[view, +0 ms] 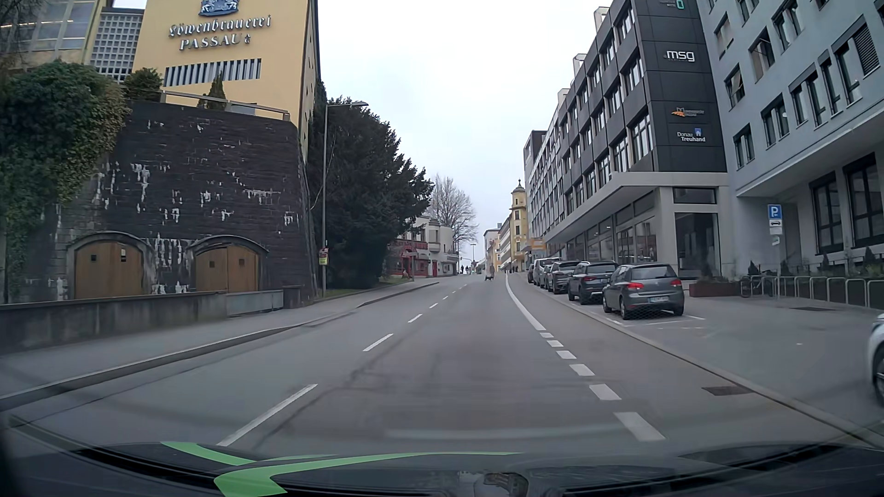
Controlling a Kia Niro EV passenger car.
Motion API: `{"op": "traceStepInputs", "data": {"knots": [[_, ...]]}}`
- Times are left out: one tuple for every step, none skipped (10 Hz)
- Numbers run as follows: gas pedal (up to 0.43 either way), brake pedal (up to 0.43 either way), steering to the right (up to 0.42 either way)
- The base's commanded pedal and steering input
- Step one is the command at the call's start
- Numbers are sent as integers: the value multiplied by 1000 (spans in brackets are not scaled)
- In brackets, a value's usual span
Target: Follow the waypoints while adhering to traffic rules and regulations
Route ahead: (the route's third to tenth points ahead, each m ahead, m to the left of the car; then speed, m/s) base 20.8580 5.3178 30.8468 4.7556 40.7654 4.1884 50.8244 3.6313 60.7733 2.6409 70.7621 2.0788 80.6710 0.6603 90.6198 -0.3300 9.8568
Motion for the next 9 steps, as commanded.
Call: {"op": "traceStepInputs", "data": {"knots": [[59,0,7],[67,0,7],[79,0,7],[118,0,7],[169,0,7],[189,0,8],[197,0,9],[209,0,11],[209,0,12]]}}
